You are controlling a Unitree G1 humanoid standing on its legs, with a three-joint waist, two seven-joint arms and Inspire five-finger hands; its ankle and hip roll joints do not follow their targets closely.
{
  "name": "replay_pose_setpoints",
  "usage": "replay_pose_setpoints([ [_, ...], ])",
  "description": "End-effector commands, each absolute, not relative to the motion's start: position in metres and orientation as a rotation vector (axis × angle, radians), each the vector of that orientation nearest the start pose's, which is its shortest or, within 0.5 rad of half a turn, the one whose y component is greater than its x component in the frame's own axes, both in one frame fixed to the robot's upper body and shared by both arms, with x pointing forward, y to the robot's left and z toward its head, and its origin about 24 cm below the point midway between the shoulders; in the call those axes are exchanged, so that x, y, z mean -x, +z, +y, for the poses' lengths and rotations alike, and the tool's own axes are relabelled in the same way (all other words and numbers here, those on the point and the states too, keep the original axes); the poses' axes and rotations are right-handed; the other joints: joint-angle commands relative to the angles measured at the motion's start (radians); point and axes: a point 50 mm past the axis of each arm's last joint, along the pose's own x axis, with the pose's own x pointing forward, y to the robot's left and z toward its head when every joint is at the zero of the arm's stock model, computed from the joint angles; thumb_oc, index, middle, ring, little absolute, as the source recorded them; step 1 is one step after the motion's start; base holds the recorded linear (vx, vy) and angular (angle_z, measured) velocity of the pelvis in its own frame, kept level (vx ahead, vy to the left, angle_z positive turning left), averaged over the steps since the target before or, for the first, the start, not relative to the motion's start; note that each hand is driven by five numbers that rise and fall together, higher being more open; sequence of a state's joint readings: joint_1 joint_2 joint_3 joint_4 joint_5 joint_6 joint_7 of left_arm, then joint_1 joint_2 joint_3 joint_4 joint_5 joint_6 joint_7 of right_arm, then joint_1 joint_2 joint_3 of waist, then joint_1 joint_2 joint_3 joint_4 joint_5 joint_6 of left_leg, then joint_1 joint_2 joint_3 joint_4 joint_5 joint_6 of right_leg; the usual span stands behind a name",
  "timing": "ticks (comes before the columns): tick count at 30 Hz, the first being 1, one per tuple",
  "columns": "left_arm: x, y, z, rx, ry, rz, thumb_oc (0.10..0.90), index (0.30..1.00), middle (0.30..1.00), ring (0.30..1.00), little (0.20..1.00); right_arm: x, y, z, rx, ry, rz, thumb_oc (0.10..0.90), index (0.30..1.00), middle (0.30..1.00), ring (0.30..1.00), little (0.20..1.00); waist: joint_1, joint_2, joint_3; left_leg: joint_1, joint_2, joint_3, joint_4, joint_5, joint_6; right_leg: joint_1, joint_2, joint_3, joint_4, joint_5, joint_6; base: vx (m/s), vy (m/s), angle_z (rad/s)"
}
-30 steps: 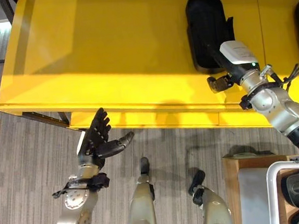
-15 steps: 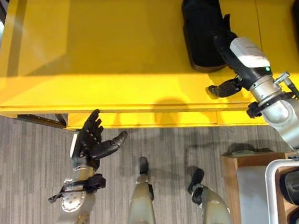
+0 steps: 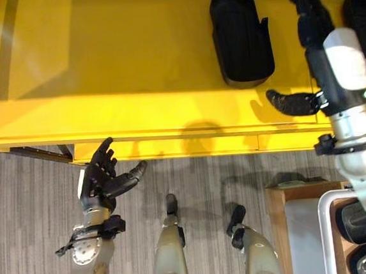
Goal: Move parts from the plastic box to the shelf.
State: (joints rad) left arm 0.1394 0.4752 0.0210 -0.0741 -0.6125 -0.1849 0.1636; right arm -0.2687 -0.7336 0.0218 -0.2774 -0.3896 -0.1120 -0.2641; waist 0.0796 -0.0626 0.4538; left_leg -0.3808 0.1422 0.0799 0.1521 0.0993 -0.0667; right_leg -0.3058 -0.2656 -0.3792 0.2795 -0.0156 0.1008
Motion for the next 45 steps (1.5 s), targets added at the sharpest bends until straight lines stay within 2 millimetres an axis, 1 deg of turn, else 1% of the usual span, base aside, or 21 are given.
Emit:
replay_pose_setpoints([
  [1, -0.228, 0.105, 0.236, 0.068, 0.087, -0.314, 0.9, 1.0, 1.0, 1.0, 1.0, -0.247, 0.218, -0.19, 0.813, -0.112, -0.9, 0.9, 1.0, 1.0, 1.0, 1.0, -0.051, -0.047, -0.148, 0.118, 0.086, 0.048, -0.035, -0.073, -0.049, 0.122, -0.052, 0.026, -0.171, 0.131, 0.107, 0.05, 0.067, -0.06],
  [2, -0.228, 0.105, 0.236, 0.067, 0.086, -0.313, 0.9, 1.0, 1.0, 1.0, 1.0, -0.246, 0.218, -0.191, 0.812, -0.113, -0.898, 0.9, 1.0, 1.0, 1.0, 1.0, -0.051, -0.05, -0.149, 0.119, 0.082, 0.05, -0.043, -0.064, -0.047, 0.123, -0.054, 0.025, -0.179, 0.139, 0.106, 0.08, 0.096, -0.08],
  [5, -0.228, 0.098, 0.235, 0.059, 0.086, -0.283, 0.9, 1.0, 1.0, 1.0, 1.0, -0.247, 0.187, -0.187, 0.691, -0.064, -0.762, 0.9, 1.0, 1.0, 1.0, 1.0, -0.068, -0.052, -0.184, 0.175, 0.057, 0.079, -0.088, -0.062, -0.036, 0.16, -0.062, 0.04, -0.233, 0.195, 0.125, 0.07, 0.147, -0.17],
  [6, -0.227, 0.093, 0.237, 0.051, 0.096, -0.265, 0.9, 1.0, 1.0, 1.0, 1.0, -0.245, 0.167, -0.189, 0.61, -0.045, -0.668, 0.9, 1.0, 1.0, 1.0, 1.0, -0.079, -0.051, -0.207, 0.21, 0.039, 0.101, -0.102, -0.077, -0.029, 0.181, -0.073, 0.052, -0.257, 0.226, 0.14, 0.06, 0.166, -0.17],
  [8, -0.226, 0.092, 0.238, 0.045, 0.097, -0.26, 0.9, 1.0, 1.0, 1.0, 1.0, -0.244, 0.162, -0.189, 0.591, -0.036, -0.643, 0.9, 1.0, 1.0, 1.0, 1.0, -0.082, -0.053, -0.215, 0.223, 0.031, 0.111, -0.105, -0.081, -0.025, 0.188, -0.079, 0.061, -0.264, 0.234, 0.142, 0.06, 0.177, -0.24],
  [9, -0.228, 0.093, 0.238, 0.032, 0.095, -0.27, 0.9, 1.0, 1.0, 1.0, 1.0, -0.24, 0.148, -0.191, 0.505, -0.012, -0.574, 0.9, 1.0, 1.0, 1.0, 1.0, -0.095, -0.056, -0.23, 0.242, 0.01, 0.129, -0.093, -0.104, -0.016, 0.201, -0.101, 0.074, -0.269, 0.254, 0.151, 0.04, 0.184, -0.38],
  [15, -0.235, 0.095, 0.23, -0.003, 0.047, -0.293, 0.9, 1.0, 1.0, 1.0, 1.0, -0.232, 0.136, -0.2, 0.536, -0.005, -0.507, 0.9, 1.0, 1.0, 1.0, 1.0, -0.129, -0.059, -0.268, 0.256, -0.044, 0.151, -0.049, -0.158, 0.018, 0.212, -0.156, 0.097, -0.256, 0.299, 0.161, 0.03, 0.171, -0.12],
  [18, -0.241, 0.097, 0.223, -0.005, 0.033, -0.31, 0.9, 1.0, 1.0, 1.0, 1.0, -0.231, 0.13, -0.198, 0.491, -0.018, -0.489, 0.9, 1.0, 1.0, 1.0, 1.0, -0.164, -0.053, -0.28, 0.281, -0.068, 0.178, -0.063, -0.172, 0.035, 0.187, -0.164, 0.142, -0.257, 0.368, 0.161, -0.03, 0.172, -0.06],
  [20, -0.242, 0.097, 0.222, -0.003, 0.033, -0.313, 0.9, 1.0, 1.0, 1.0, 1.0, -0.232, 0.13, -0.197, 0.488, -0.012, -0.487, 0.9, 1.0, 1.0, 1.0, 1.0, -0.164, -0.054, -0.28, 0.288, -0.071, 0.189, -0.071, -0.173, 0.039, 0.175, -0.16, 0.16, -0.258, 0.378, 0.161, -0.05, 0.099, -0.17],
  [21, -0.244, 0.1, 0.222, 0.004, 0.044, -0.322, 0.9, 1.0, 1.0, 1.0, 1.0, -0.234, 0.129, -0.19, 0.47, 0.015, -0.493, 0.9, 1.0, 1.0, 1.0, 1.0, -0.173, -0.05, -0.268, 0.304, -0.06, 0.216, -0.079, -0.173, 0.048, 0.139, -0.153, 0.151, -0.233, 0.395, 0.161, -0.08, 0.089, -0.66],
  [22, -0.245, 0.101, 0.223, 0.001, 0.051, -0.328, 0.9, 1.0, 1.0, 1.0, 1.0, -0.238, 0.132, -0.187, 0.468, 0.035, -0.504, 0.9, 1.0, 1.0, 1.0, 1.0, -0.147, -0.04, -0.249, 0.32, -0.042, 0.252, -0.081, -0.169, 0.05, 0.132, -0.17, 0.08, -0.189, 0.375, 0.161, -0.11, 0.172, -0.84],
  [23, -0.245, 0.105, 0.225, 0.002, 0.061, -0.342, 0.9, 1.0, 1.0, 1.0, 1.0, -0.242, 0.136, -0.181, 0.473, 0.058, -0.523, 0.9, 1.0, 1.0, 1.0, 1.0, -0.113, -0.023, -0.248, 0.33, -0.024, 0.277, -0.087, -0.178, 0.052, 0.149, -0.199, -0.031, -0.122, 0.331, 0.161, -0.09, 0.151, -1.14],
  [25, -0.246, 0.106, 0.223, 0.026, 0.059, -0.349, 0.9, 1.0, 1.0, 1.0, 1.0, -0.249, 0.141, -0.178, 0.46, 0.07, -0.545, 0.9, 1.0, 1.0, 1.0, 1.0, -0.11, -0.012, -0.237, 0.346, -0.01, 0.303, -0.087, -0.173, 0.059, 0.181, -0.222, -0.083, -0.014, 0.261, 0.155, -0.08, 0.081, -1.3],
  [27, -0.245, 0.107, 0.223, 0.042, 0.056, -0.347, 0.9, 1.0, 1.0, 1.0, 1.0, -0.252, 0.144, -0.177, 0.444, 0.064, -0.554, 0.9, 1.0, 1.0, 1.0, 1.0, -0.105, -0.016, -0.241, 0.339, -0.003, 0.319, -0.067, -0.173, 0.062, 0.2, -0.22, -0.069, 0.042, 0.229, 0.147, -0.1, -0.114, -0.72],
  [28, -0.242, 0.106, 0.226, 0.041, 0.067, -0.343, 0.9, 1.0, 1.0, 1.0, 1.0, -0.256, 0.15, -0.174, 0.439, 0.06, -0.58, 0.9, 1.0, 1.0, 1.0, 1.0, -0.084, -0.032, -0.252, 0.323, 0.018, 0.35, -0.034, -0.175, 0.046, 0.248, -0.222, -0.082, -0.013, 0.218, 0.145, -0.11, -0.3, -0.61],
  [29, -0.239, 0.104, 0.229, 0.056, 0.079, -0.334, 0.9, 1.0, 1.0, 1.0, 1.0, -0.255, 0.151, -0.174, 0.433, 0.055, -0.584, 0.9, 1.0, 1.0, 1.0, 1.0, -0.078, -0.04, -0.262, 0.315, 0.039, 0.361, -0.026, -0.162, 0.027, 0.28, -0.188, -0.089, -0.076, 0.172, 0.141, -0.08, -0.425, -0.77],
  [30, -0.236, 0.098, 0.233, 0.059, 0.102, -0.313, 0.9, 1.0, 1.0, 1.0, 1.0, -0.253, 0.15, -0.174, 0.436, 0.063, -0.583, 0.9, 1.0, 1.0, 1.0, 1.0, -0.078, -0.046, -0.274, 0.321, 0.073, 0.383, -0.021, -0.139, 0.003, 0.285, -0.16, -0.087, -0.119, 0.14, 0.14, -0.01, -0.288, -0.87],
  [31, -0.236, 0.098, 0.234, 0.059, 0.104, -0.312, 0.9, 1.0, 1.0, 1.0, 1.0, -0.253, 0.149, -0.174, 0.436, 0.064, -0.582, 0.9, 1.0, 1.0, 1.0, 1.0, -0.076, -0.044, -0.275, 0.323, 0.078, 0.385, -0.021, -0.136, -0.001, 0.286, -0.155, -0.085, -0.122, 0.139, 0.138, 0.03, -0.224, -0.73],
  [40, -0.219, 0.078, 0.234, 0.085, 0.107, -0.232, 0.9, 1.0, 1.0, 1.0, 1.0, -0.237, 0.141, -0.192, 0.495, 0.056, -0.535, 0.9, 1.0, 1.0, 1.0, 1.0, -0.145, 0.004, -0.308, 0.427, 0.238, 0.514, -0.129, 0.036, -0.112, 0.294, 0.014, -0.041, -0.241, 0.066, 0.089, 0.0, -0.193, -0.8],
  [41, -0.219, 0.078, 0.234, 0.085, 0.106, -0.231, 0.9, 1.0, 1.0, 1.0, 1.0, -0.237, 0.141, -0.192, 0.496, 0.056, -0.535, 0.9, 1.0, 1.0, 1.0, 1.0, -0.144, 0.005, -0.308, 0.429, 0.239, 0.515, -0.131, 0.038, -0.113, 0.294, 0.016, -0.04, -0.241, 0.066, 0.088, 0.02, -0.166, -0.39],
  [45, -0.222, 0.074, 0.227, 0.093, 0.075, -0.217, 0.9, 1.0, 1.0, 1.0, 1.0, -0.23, 0.142, -0.205, 0.505, 0.002, -0.537, 0.9, 1.0, 1.0, 1.0, 1.0, -0.183, 0.03, -0.299, 0.446, 0.287, 0.51, -0.154, 0.126, -0.153, 0.257, 0.091, 0.026, -0.221, 0.024, 0.055, 0.02, -0.2, -0.51],
])
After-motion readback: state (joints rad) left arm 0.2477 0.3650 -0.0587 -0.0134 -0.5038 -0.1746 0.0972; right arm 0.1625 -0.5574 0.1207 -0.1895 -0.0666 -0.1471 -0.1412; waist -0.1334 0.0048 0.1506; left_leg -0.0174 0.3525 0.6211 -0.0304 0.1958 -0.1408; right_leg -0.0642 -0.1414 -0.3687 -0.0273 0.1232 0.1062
